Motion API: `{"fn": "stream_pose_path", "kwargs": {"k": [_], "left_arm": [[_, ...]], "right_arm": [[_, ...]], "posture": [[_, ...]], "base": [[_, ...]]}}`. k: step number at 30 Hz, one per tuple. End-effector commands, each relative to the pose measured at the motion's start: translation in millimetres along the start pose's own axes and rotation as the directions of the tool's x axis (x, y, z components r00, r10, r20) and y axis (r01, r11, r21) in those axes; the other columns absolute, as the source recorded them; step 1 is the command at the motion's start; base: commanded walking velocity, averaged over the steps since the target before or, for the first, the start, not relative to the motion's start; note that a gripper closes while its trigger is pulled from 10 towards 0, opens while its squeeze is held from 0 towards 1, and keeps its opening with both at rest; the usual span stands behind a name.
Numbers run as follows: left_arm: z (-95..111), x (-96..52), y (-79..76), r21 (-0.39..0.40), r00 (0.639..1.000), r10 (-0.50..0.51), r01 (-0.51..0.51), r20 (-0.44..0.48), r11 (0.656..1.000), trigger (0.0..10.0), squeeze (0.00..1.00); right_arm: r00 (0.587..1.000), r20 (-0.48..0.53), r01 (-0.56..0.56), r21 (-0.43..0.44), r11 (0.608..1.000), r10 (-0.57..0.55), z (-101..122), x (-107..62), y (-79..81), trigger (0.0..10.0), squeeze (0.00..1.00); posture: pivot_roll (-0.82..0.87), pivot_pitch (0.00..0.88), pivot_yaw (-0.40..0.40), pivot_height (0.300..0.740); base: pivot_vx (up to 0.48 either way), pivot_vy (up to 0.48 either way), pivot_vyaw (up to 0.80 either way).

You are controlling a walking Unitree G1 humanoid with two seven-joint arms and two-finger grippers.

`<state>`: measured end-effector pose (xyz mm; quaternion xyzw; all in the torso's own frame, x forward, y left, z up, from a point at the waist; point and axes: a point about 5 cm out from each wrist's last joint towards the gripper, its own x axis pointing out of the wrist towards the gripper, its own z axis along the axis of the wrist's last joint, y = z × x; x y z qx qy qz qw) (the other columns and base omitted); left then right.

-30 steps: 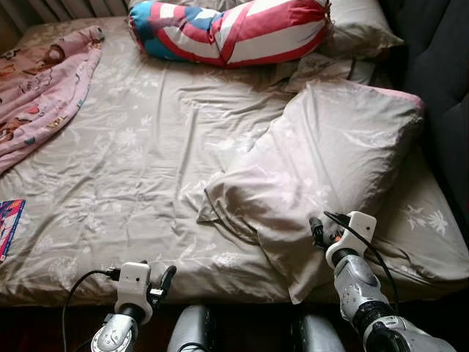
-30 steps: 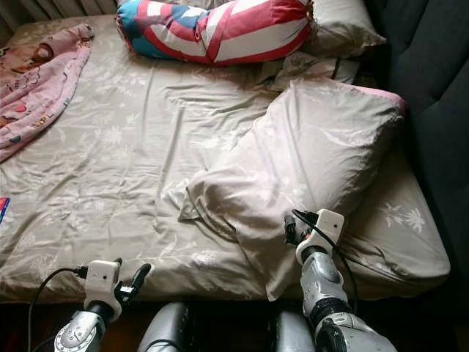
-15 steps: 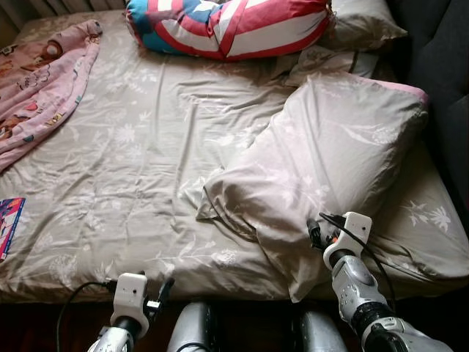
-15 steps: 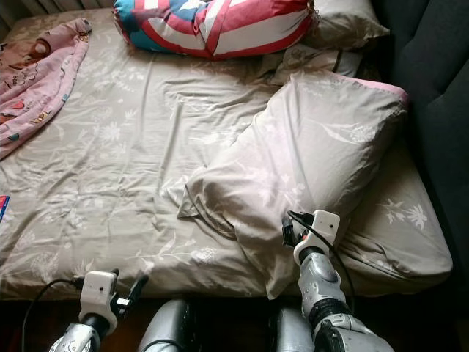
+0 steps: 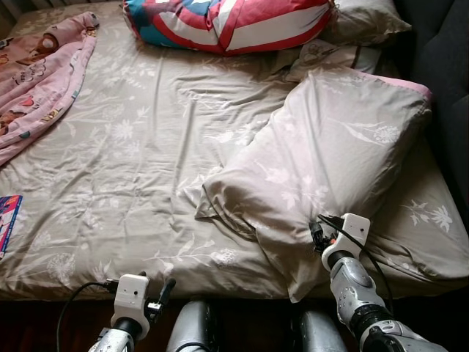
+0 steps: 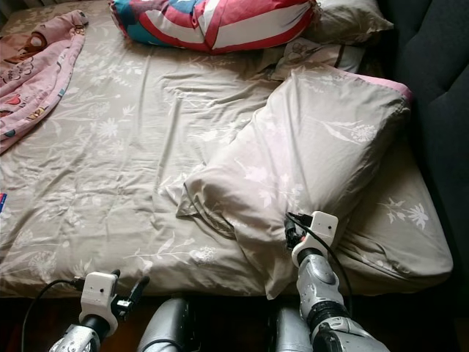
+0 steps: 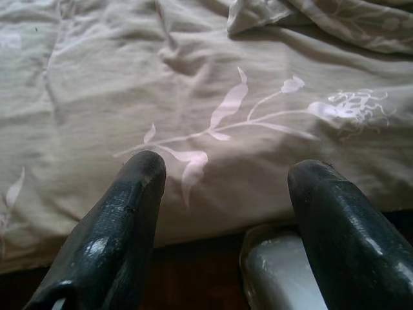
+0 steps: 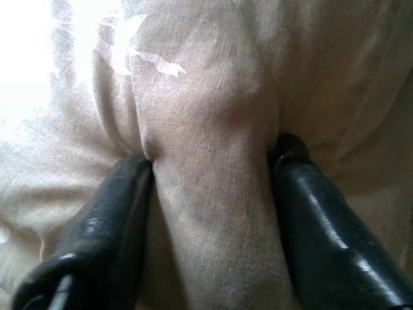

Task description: Clean up the room

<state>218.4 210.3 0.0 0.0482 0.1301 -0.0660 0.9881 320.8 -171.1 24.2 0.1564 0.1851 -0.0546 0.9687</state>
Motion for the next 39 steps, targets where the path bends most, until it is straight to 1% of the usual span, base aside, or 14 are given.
{"fn": "stream_pose_path", "kwargs": {"k": [1,5,8,10,12,19,24,27,30,36,38,39], "left_arm": [[-9.3,-7.1,0.9,-0.005,0.999,0.011,-0.011,-0.047,1.000,10.0,0.00],[-8.4,-6.2,-0.3,-0.006,0.999,0.010,-0.010,-0.046,1.000,10.0,0.00],[-8.1,-4.7,-0.8,-0.005,0.999,0.012,-0.012,-0.048,1.000,10.0,0.00],[-7.2,-2.6,-1.2,-0.007,0.999,0.015,-0.015,-0.048,1.000,10.0,0.00],[-6.9,-2.2,-1.3,-0.007,0.999,0.015,-0.016,-0.048,1.000,10.0,0.00],[-2.2,4.1,-1.5,-0.010,0.999,0.020,-0.021,-0.037,1.000,10.0,0.00],[-0.1,9.2,-2.9,-0.011,0.999,0.019,-0.020,-0.034,1.000,10.0,0.00],[0.6,12.1,-2.9,-0.010,0.999,0.021,-0.022,-0.035,1.000,10.0,0.00],[1.8,15.5,-2.9,-0.011,0.999,0.023,-0.024,-0.035,1.000,10.0,0.00],[4.3,22.2,-3.3,-0.011,0.999,0.027,-0.027,-0.035,1.000,10.0,0.00],[5.3,24.1,-3.7,-0.013,0.999,0.026,-0.026,-0.032,1.000,10.0,0.00],[5.6,24.9,-3.8,-0.013,0.999,0.025,-0.026,-0.031,1.000,10.0,0.00]], "right_arm": [[0.987,-0.158,-0.010,0.004,1.000,0.011,-41.3,-12.2,3.9,0.0,0.00],[0.987,-0.158,-0.011,0.004,1.000,0.012,-41.6,-12.4,3.9,0.0,0.00],[0.988,-0.153,-0.018,-0.045,0.999,0.011,-41.6,-12.7,3.6,0.0,0.00],[0.988,-0.155,-0.015,-0.026,1.000,0.011,-43.1,-13.3,4.0,0.0,0.00],[0.988,-0.156,-0.015,-0.026,1.000,0.011,-43.1,-13.3,4.0,0.0,0.00],[0.987,-0.159,-0.011,-0.039,0.999,0.004,-43.1,-13.3,2.6,0.0,0.00],[0.987,-0.157,0.009,-0.036,0.999,-0.015,-42.7,-13.6,-0.8,0.0,0.00],[0.986,-0.164,0.025,-0.050,0.998,-0.033,-43.8,-14.2,-3.6,0.0,0.00],[0.988,-0.146,0.036,-0.058,0.998,-0.044,-40.7,-13.6,-5.9,0.0,0.00],[0.991,-0.075,0.107,-0.052,0.993,-0.111,-25.2,-11.0,-20.6,0.0,0.00],[0.986,-0.044,0.154,-0.091,0.984,-0.158,-17.9,-10.9,-30.6,0.0,0.00],[0.982,-0.017,0.186,-0.143,0.972,-0.191,-12.4,-11.1,-37.4,0.0,0.00]], "posture": [[0.16,0.334,0.120,0.650],[0.16,0.331,0.119,0.650],[0.16,0.326,0.116,0.650],[0.16,0.322,0.112,0.650],[0.16,0.322,0.112,0.650],[0.15,0.316,0.107,0.650],[0.14,0.305,0.101,0.650],[0.14,0.297,0.099,0.650],[0.14,0.288,0.098,0.650],[0.12,0.271,0.094,0.650],[0.11,0.267,0.092,0.650],[0.11,0.267,0.092,0.650]], "base": [[0.000,0.000,0.00],[0.000,0.000,0.00],[0.000,0.000,0.00],[0.000,0.000,0.00],[0.000,0.000,0.00],[0.000,0.000,0.00],[0.000,0.000,0.00],[0.000,0.000,0.00],[0.000,0.000,0.00],[0.000,0.000,0.00],[0.000,0.000,0.00],[0.000,0.000,0.00]]}}
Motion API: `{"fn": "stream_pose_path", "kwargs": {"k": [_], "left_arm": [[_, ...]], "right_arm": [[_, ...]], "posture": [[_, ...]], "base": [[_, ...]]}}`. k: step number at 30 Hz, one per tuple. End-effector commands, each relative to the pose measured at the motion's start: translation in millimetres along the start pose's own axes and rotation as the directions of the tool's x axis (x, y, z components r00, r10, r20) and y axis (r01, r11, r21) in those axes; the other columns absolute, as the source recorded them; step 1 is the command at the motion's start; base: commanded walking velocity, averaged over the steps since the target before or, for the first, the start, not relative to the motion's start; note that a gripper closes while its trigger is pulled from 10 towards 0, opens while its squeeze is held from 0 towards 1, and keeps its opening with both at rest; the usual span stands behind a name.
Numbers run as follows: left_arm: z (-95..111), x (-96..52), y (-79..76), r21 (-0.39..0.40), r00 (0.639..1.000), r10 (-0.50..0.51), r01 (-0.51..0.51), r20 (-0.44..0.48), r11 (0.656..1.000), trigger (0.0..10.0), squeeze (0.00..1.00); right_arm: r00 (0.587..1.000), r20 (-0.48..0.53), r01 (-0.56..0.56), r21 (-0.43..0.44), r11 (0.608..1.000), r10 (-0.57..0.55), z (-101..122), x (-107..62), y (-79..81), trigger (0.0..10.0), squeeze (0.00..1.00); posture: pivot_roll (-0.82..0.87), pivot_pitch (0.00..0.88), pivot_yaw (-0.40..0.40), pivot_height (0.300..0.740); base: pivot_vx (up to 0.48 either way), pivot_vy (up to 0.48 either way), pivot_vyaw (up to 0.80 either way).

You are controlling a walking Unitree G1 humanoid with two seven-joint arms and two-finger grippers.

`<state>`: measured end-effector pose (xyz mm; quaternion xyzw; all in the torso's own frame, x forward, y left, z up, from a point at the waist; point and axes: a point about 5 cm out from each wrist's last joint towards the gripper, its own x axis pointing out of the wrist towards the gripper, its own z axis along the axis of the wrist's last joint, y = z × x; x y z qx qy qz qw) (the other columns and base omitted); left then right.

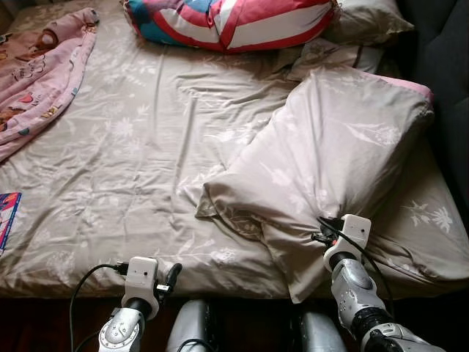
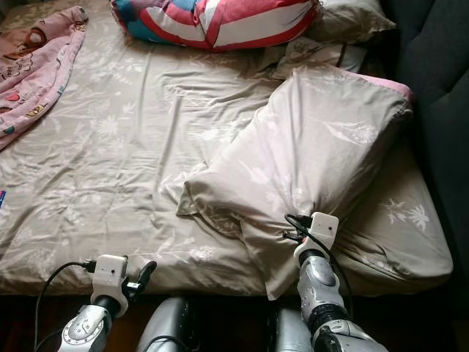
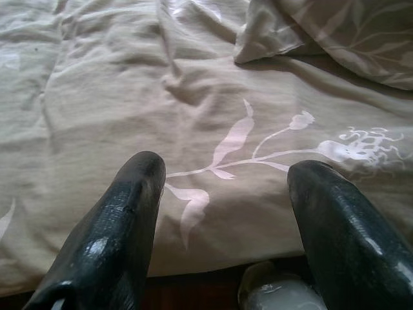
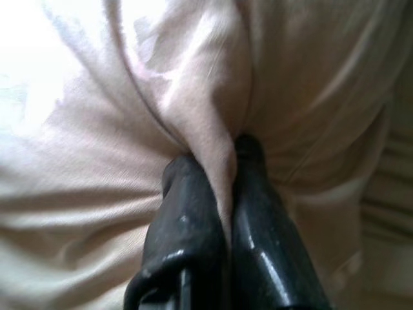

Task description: Clean up the room

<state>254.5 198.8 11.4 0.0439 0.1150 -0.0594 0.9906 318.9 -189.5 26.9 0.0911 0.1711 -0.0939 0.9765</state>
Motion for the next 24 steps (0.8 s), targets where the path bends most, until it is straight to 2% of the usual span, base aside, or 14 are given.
{"fn": "stream_pose_path", "kwargs": {"k": [1,2,3,4,5,6,10,14,15,16,17,19,20,24], "left_arm": [[-15.4,-7.9,1.8,-0.003,0.998,0.012,-0.012,-0.062,1.000,10.0,0.00],[-15.2,-7.0,1.9,-0.003,0.998,0.013,-0.013,-0.062,1.000,10.0,0.00],[-15.0,-5.7,1.6,-0.005,0.998,0.013,-0.013,-0.063,1.000,10.0,0.00],[-15.0,-5.7,1.6,-0.005,0.998,0.013,-0.013,-0.063,1.000,10.0,0.00],[-14.9,-4.5,0.3,-0.007,0.998,0.010,-0.011,-0.063,1.000,10.0,0.00],[-14.9,-4.5,0.3,-0.007,0.998,0.010,-0.011,-0.063,1.000,10.0,0.00],[-15.2,-2.9,-2.0,-0.011,0.998,0.007,-0.008,-0.062,1.000,10.0,0.00],[-15.6,-1.5,-2.5,-0.016,0.998,0.010,-0.011,-0.061,1.000,10.0,0.00],[-15.7,-1.2,-2.5,-0.017,0.998,0.010,-0.011,-0.061,1.000,10.0,0.00],[-15.7,-1.2,-2.5,-0.017,0.998,0.010,-0.011,-0.061,1.000,10.0,0.00],[-15.8,-0.9,-2.5,-0.018,0.998,0.010,-0.011,-0.062,1.000,10.0,0.00],[-15.9,-0.7,-2.2,-0.019,0.998,0.010,-0.011,-0.062,1.000,10.0,0.00],[-16.2,-0.5,-1.8,-0.020,0.998,0.010,-0.011,-0.063,1.000,10.0,0.00],[-17.4,-0.6,-1.6,-0.021,0.998,0.009,-0.010,-0.066,1.000,10.0,0.00]], "right_arm": [[0.992,-0.070,0.099,-0.069,0.993,-0.104,-19.0,-7.8,-22.3,0.0,0.00],[0.992,-0.053,0.113,-0.089,0.990,-0.118,-15.3,-7.0,-25.7,4.3,0.00],[0.988,-0.007,0.154,-0.098,0.983,-0.156,-5.3,-5.6,-35.4,10.0,0.00],[0.988,-0.007,0.154,-0.098,0.983,-0.156,-5.3,-5.6,-35.4,10.0,0.00],[0.976,0.045,0.217,-0.112,0.970,-0.213,6.6,-4.9,-48.7,10.0,0.00],[0.976,0.045,0.217,-0.112,0.970,-0.213,6.6,-4.9,-48.7,10.0,0.00],[0.940,0.168,0.323,-0.157,0.933,-0.297,32.7,-5.8,-72.6,10.0,0.00],[0.837,0.355,0.492,-0.153,0.857,-0.417,82.9,-13.2,-109.1,10.0,0.00],[0.816,0.384,0.517,-0.151,0.842,-0.432,92.4,-15.2,-114.2,10.0,0.00],[0.816,0.384,0.517,-0.151,0.842,-0.432,92.4,-15.2,-114.2,10.0,0.00],[0.783,0.422,0.555,-0.143,0.819,-0.456,106.8,-18.5,-121.8,10.0,0.00],[0.756,0.445,0.586,-0.136,0.799,-0.479,117.9,-21.2,-127.9,10.0,0.00],[0.708,0.473,0.643,-0.124,0.756,-0.525,133.2,-26.7,-138.0,10.0,0.00],[0.596,0.527,0.756,-0.115,0.644,-0.606,165.0,-43.1,-163.2,10.0,0.00]], "posture": [[0.11,0.262,0.090,0.650],[0.10,0.260,0.089,0.650],[0.09,0.257,0.087,0.650],[0.09,0.257,0.087,0.650],[0.08,0.256,0.086,0.650],[0.08,0.256,0.086,0.650],[0.06,0.254,0.081,0.650],[0.05,0.251,0.076,0.650],[0.04,0.250,0.075,0.650],[0.04,0.250,0.075,0.650],[0.04,0.251,0.074,0.650],[0.03,0.252,0.074,0.650],[0.03,0.252,0.074,0.650],[0.02,0.253,0.077,0.650]], "base": [[0.000,0.000,0.00],[0.000,0.000,0.00],[0.000,0.000,0.00],[0.000,0.000,0.00],[0.000,0.000,0.00],[0.000,0.000,0.00],[0.000,0.000,0.00],[0.000,0.000,0.00],[0.000,0.000,0.00],[0.000,0.000,0.00],[0.000,0.000,0.00],[0.000,0.000,0.00],[0.000,0.000,0.00],[0.000,0.000,0.00]]}}
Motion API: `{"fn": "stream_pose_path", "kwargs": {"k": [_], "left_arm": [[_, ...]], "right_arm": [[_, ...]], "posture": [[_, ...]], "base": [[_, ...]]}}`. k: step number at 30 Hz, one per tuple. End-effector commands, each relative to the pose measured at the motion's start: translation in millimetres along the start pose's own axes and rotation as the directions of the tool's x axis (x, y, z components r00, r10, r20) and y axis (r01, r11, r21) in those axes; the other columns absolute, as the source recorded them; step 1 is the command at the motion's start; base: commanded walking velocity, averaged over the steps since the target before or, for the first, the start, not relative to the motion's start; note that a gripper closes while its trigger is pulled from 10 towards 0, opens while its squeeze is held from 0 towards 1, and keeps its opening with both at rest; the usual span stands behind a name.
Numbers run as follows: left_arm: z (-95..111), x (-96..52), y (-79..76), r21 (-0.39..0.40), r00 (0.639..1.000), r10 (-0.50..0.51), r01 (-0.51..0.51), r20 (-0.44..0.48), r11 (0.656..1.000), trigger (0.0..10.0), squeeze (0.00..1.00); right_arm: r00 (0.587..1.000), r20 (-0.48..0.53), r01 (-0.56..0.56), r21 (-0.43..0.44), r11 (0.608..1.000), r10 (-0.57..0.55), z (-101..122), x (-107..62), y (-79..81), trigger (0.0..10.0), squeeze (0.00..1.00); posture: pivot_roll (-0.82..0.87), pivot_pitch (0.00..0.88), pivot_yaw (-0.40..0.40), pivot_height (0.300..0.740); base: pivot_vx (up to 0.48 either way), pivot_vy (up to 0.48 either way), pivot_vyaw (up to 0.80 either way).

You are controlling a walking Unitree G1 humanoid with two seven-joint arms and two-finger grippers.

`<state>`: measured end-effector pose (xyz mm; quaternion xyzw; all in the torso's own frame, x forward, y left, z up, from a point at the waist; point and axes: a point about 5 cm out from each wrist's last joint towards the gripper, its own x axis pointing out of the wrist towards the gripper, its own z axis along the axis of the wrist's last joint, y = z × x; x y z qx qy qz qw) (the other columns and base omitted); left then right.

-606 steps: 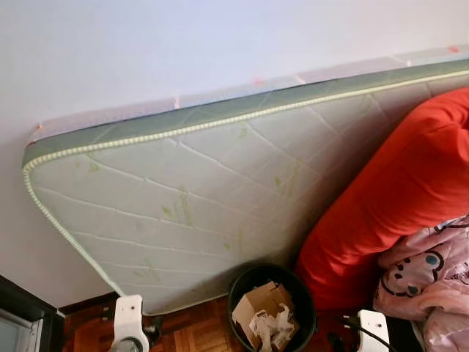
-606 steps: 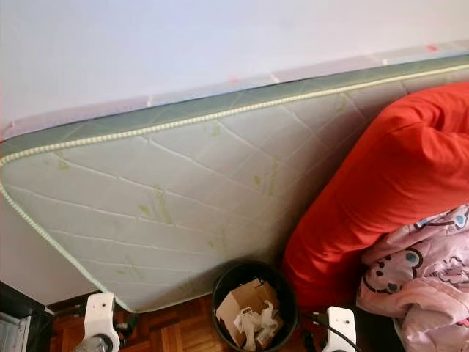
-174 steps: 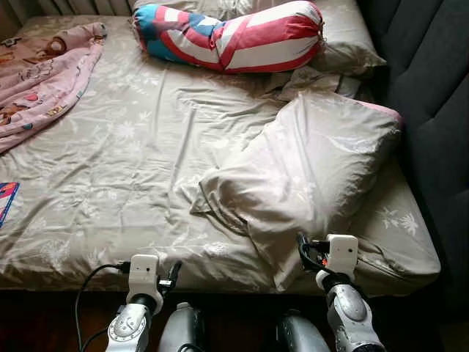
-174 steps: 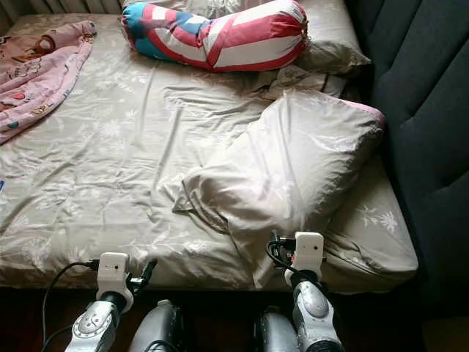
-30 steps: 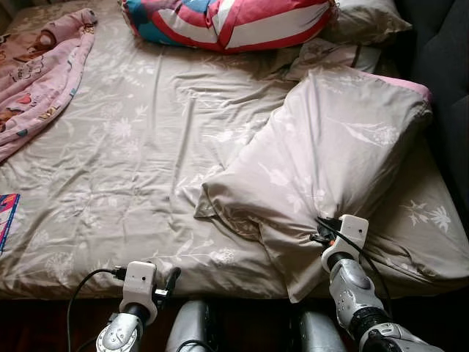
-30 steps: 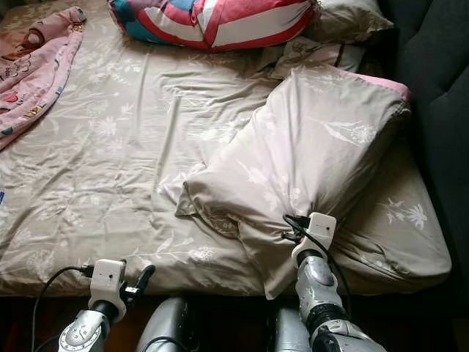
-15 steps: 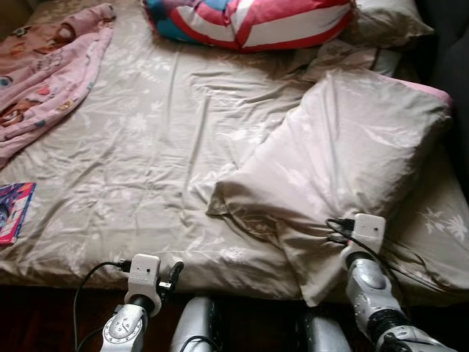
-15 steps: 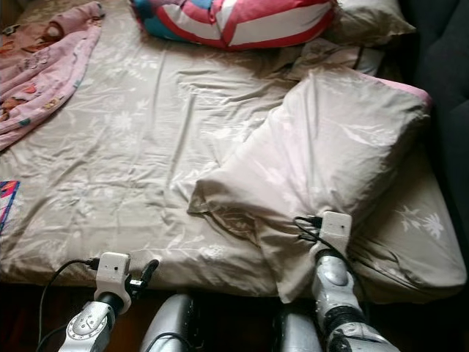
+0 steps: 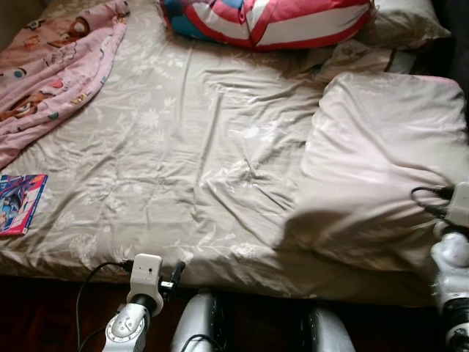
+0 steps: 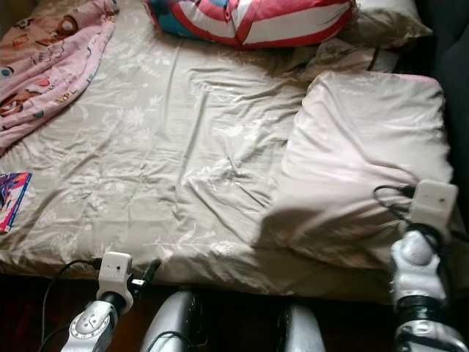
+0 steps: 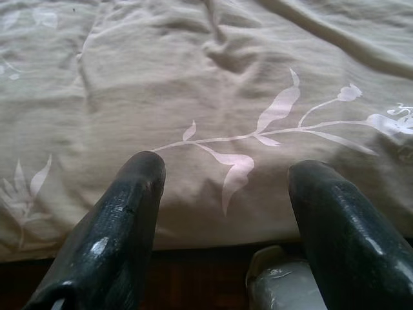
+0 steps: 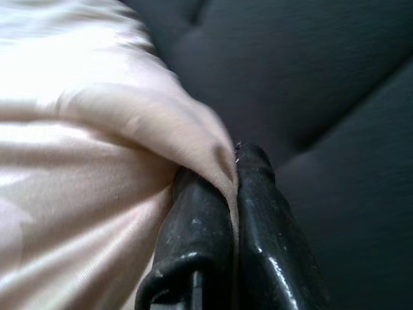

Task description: Clean up the room

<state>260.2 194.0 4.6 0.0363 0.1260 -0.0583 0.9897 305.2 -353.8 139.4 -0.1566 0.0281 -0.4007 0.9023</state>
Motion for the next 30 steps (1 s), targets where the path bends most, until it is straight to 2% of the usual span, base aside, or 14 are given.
{"fn": "stream_pose_path", "kwargs": {"k": [1,5,9,12,13,16,20,22,26,30], "left_arm": [[-13.1,-7.9,2.9,-0.005,0.999,0.009,-0.009,-0.046,1.000,10.0,0.00],[-14.4,-7.8,2.1,-0.003,0.999,0.003,-0.003,-0.052,1.000,10.0,0.00],[-14.9,-7.2,2.0,-0.001,0.999,-0.003,0.003,-0.054,1.000,10.0,0.00],[-15.0,-7.0,2.1,0.000,0.998,-0.005,0.005,-0.056,1.000,10.0,0.00],[-15.2,-6.8,2.2,0.003,0.998,-0.007,0.008,-0.058,1.000,10.0,0.00],[-15.2,-6.6,1.9,0.004,0.998,-0.009,0.010,-0.058,1.000,10.0,0.00],[-15.0,-6.8,2.3,0.007,0.998,-0.010,0.010,-0.056,1.000,10.0,0.00],[-15.0,-7.1,2.7,0.008,0.998,-0.009,0.010,-0.055,1.000,10.0,0.00],[-14.6,-6.8,2.0,0.008,0.999,-0.010,0.010,-0.052,1.000,10.0,0.00],[-14.3,-6.5,1.1,0.005,0.999,-0.012,0.013,-0.049,1.000,10.0,0.00]], "right_arm": [[0.982,0.090,0.168,-0.006,0.986,-0.167,27.4,15.9,-40.5,10.0,0.00],[0.967,0.104,0.236,-0.027,0.972,-0.232,33.6,21.3,-65.0,10.0,0.00],[0.957,0.094,0.277,-0.036,0.960,-0.273,32.6,19.2,-76.4,10.0,0.00],[0.961,0.082,0.269,-0.032,0.963,-0.265,31.0,17.9,-74.4,10.0,0.00],[0.971,0.063,0.233,-0.023,0.972,-0.231,27.2,15.3,-66.2,10.0,0.00],[0.979,0.039,0.201,0.015,0.979,-0.202,21.3,11.9,-55.9,10.0,0.00],[0.979,0.038,0.201,0.023,0.979,-0.201,21.8,10.1,-54.6,10.0,0.00],[0.980,0.058,0.186,0.045,0.981,-0.189,26.4,10.1,-52.5,10.0,1.00],[0.975,0.099,0.197,0.012,0.980,-0.197,33.5,11.1,-54.5,10.0,1.00],[0.970,0.162,0.180,0.028,0.983,-0.182,43.2,11.1,-51.9,10.0,1.00]], "posture": [[0.02,0.253,0.077,0.650],[0.01,0.254,0.081,0.650],[0.01,0.253,0.088,0.650],[0.01,0.252,0.090,0.650],[0.01,0.252,0.093,0.650],[0.02,0.251,0.095,0.650],[0.02,0.251,0.096,0.650],[0.02,0.251,0.095,0.650],[0.02,0.251,0.092,0.650],[0.02,0.250,0.090,0.650]], "base": [[0.000,0.000,0.00],[0.000,0.000,0.00],[0.000,0.000,0.00],[0.000,0.000,0.00],[0.000,0.000,0.00],[0.000,0.000,0.00],[0.000,0.000,0.00],[0.000,0.000,0.00],[0.000,0.000,0.00],[0.000,0.000,0.00]]}}
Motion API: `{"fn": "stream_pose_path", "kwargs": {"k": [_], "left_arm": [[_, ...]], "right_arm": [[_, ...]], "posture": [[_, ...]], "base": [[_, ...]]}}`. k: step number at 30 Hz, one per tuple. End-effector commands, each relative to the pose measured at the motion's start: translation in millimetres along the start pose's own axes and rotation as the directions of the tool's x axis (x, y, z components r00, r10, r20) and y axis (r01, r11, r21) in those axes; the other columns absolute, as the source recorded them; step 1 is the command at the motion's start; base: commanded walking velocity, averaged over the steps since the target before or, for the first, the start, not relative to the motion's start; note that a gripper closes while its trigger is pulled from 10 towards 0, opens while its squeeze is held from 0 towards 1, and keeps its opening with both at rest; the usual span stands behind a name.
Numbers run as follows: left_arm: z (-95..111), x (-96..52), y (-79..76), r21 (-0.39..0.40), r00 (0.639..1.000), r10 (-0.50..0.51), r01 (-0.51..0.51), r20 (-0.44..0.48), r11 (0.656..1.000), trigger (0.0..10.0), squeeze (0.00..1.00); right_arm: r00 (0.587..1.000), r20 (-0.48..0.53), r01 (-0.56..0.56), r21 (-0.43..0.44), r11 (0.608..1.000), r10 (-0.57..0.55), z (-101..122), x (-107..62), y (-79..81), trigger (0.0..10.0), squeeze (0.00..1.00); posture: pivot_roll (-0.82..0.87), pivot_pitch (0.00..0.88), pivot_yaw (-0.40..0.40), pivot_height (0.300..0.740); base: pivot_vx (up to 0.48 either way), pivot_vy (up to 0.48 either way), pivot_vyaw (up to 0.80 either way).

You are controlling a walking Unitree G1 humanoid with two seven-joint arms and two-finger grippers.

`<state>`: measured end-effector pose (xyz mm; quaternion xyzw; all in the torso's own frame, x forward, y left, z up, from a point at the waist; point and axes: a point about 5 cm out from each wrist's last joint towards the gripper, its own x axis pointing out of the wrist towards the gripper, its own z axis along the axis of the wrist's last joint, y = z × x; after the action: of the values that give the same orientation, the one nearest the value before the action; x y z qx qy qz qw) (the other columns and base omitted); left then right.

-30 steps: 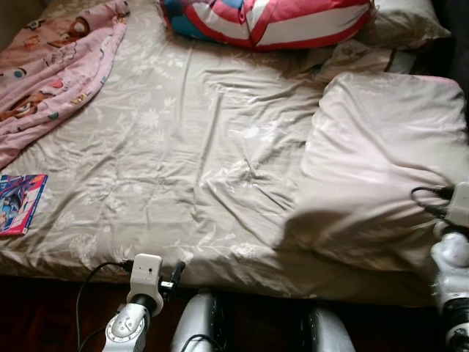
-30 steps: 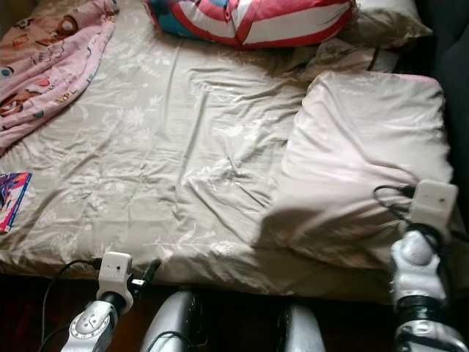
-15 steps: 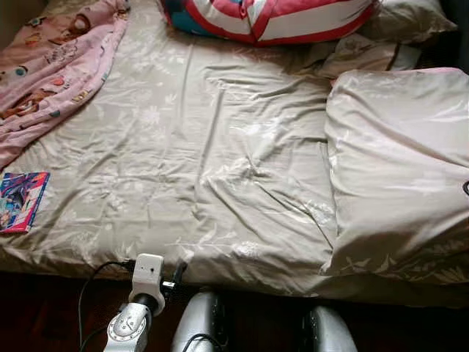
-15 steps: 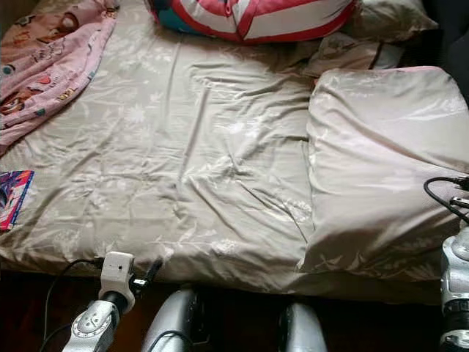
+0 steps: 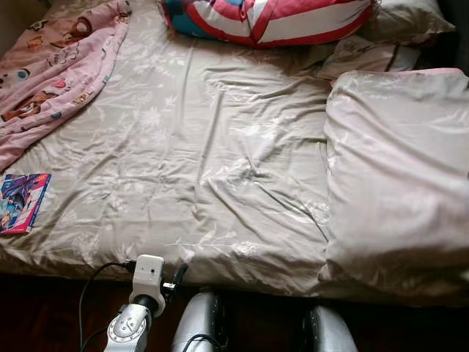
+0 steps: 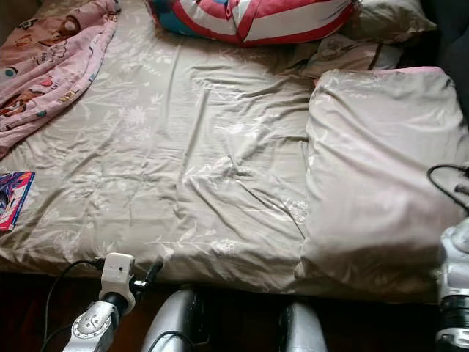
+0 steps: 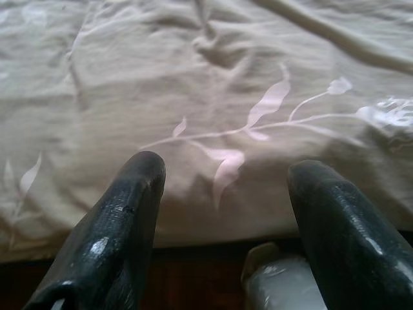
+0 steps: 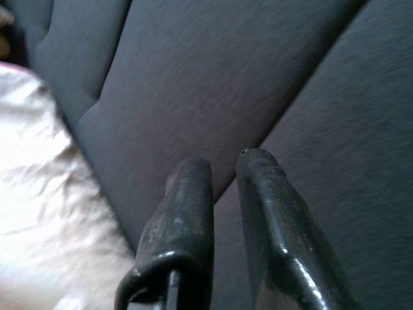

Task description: Clean up the room

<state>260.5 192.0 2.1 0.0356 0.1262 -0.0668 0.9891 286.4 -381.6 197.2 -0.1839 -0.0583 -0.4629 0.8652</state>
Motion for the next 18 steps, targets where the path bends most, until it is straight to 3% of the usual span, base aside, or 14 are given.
{"fn": "stream_pose_path", "kwargs": {"k": [1,2,3,4,5,6,7,10,12,15,18], "left_arm": [[-12.1,-7.7,2.9,0.004,0.999,0.005,-0.004,-0.049,1.000,10.0,0.00],[-12.1,-7.6,2.8,0.004,0.999,0.004,-0.004,-0.049,1.000,10.0,0.00],[-11.9,-7.4,2.5,0.004,0.999,0.004,-0.003,-0.049,1.000,10.0,0.00],[-11.8,-7.3,2.4,0.004,0.999,0.003,-0.003,-0.049,1.000,10.0,0.00],[-11.7,-7.1,2.3,0.004,0.999,0.003,-0.003,-0.049,1.000,10.0,0.00],[-11.7,-7.1,2.3,0.004,0.999,0.003,-0.003,-0.049,1.000,10.0,0.00],[-11.7,-6.9,1.9,0.004,0.999,0.001,-0.001,-0.049,1.000,10.0,0.00],[-11.2,-5.6,1.2,0.005,0.999,0.004,-0.004,-0.050,1.000,10.0,0.00],[-11.1,-5.6,1.2,0.002,0.999,0.007,-0.007,-0.048,1.000,10.0,0.00],[-10.6,-5.6,0.9,-0.002,0.999,0.015,-0.015,-0.043,1.000,10.0,0.00],[-11.1,-5.6,2.6,-0.008,0.999,0.025,-0.025,-0.046,1.000,10.0,0.00]], "right_arm": [[1.000,0.015,-0.021,0.032,0.999,0.020,1.1,-2.0,1.7,10.0,1.00],[0.999,0.021,-0.045,0.053,0.998,0.044,2.7,-3.1,5.5,10.0,1.00],[0.988,0.041,-0.150,0.094,0.984,0.147,7.1,-8.7,21.4,10.0,1.00],[0.976,0.049,-0.215,0.123,0.969,0.211,8.7,-12.8,31.3,10.0,0.73],[0.957,0.046,-0.291,0.159,0.943,0.287,8.8,-18.5,43.4,10.0,0.16],[0.957,0.046,-0.291,0.159,0.943,0.287,8.8,-18.5,43.4,10.0,0.16],[0.903,0.037,-0.425,0.229,0.876,0.428,6.6,-32.6,67.8,10.0,0.00],[0.781,-0.019,-0.584,0.332,0.741,0.624,-9.7,-74.3,112.2,10.0,0.00],[0.764,-0.025,-0.598,0.350,0.721,0.645,-11.9,-80.5,116.8,10.0,0.00],[0.650,-0.043,-0.676,0.423,0.604,0.759,-23.0,-118.9,139.7,10.0,0.00],[0.583,-0.044,-0.721,0.431,0.542,0.811,-29.7,-140.8,149.2,10.0,0.00]], "posture": [[0.01,0.250,0.089,0.650],[0.01,0.250,0.089,0.650],[0.01,0.249,0.088,0.650],[0.01,0.249,0.088,0.650],[0.01,0.247,0.087,0.650],[0.01,0.247,0.087,0.650],[0.01,0.246,0.085,0.650],[0.00,0.246,0.077,0.650],[0.00,0.246,0.077,0.650],[0.01,0.247,0.072,0.650],[0.01,0.248,0.071,0.650]], "base": [[0.000,0.000,0.00],[0.000,0.000,0.00],[0.000,0.000,0.00],[0.000,0.000,0.00],[0.000,0.000,0.00],[0.000,0.000,0.00],[0.000,0.000,0.00],[0.000,0.000,0.00],[0.000,0.000,0.00],[0.000,0.000,0.00],[0.000,0.000,0.00]]}}
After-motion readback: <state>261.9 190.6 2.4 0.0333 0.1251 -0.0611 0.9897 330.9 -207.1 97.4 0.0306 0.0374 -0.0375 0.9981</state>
